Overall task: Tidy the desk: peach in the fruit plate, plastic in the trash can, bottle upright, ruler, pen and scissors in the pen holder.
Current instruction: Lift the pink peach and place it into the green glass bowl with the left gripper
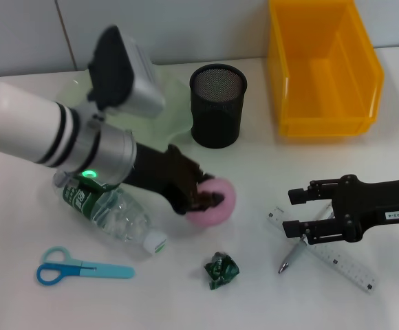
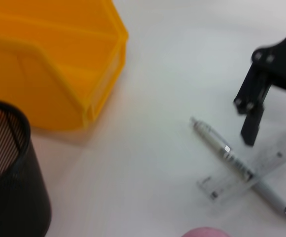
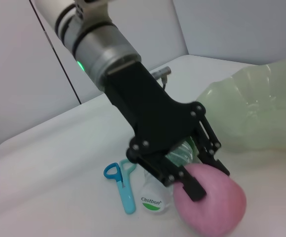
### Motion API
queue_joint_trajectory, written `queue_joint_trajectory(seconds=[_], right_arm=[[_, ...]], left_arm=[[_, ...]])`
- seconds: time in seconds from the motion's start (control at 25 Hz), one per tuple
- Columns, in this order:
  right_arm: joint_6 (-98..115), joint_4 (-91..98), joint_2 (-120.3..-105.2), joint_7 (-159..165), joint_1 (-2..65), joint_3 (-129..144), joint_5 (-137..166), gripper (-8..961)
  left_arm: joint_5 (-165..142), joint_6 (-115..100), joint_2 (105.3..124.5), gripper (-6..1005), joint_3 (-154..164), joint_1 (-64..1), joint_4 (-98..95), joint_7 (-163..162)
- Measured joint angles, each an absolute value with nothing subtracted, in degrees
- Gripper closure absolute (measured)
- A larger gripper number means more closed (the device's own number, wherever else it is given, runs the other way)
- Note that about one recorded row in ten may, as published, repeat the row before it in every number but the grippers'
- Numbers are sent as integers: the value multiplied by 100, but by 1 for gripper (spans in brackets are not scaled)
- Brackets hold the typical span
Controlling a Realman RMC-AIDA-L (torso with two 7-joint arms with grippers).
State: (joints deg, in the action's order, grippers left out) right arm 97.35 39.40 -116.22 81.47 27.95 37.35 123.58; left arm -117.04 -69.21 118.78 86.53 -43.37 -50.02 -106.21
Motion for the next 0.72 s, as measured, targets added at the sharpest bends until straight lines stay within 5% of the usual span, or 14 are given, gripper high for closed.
queue_joint_trajectory(seconds=[0.72], right_arm=[[9729, 3936, -11663, 8132, 2773, 3735, 12357, 224]], left_arm=[[-9037, -6481, 11869, 796, 6921, -3385, -4850, -9485]])
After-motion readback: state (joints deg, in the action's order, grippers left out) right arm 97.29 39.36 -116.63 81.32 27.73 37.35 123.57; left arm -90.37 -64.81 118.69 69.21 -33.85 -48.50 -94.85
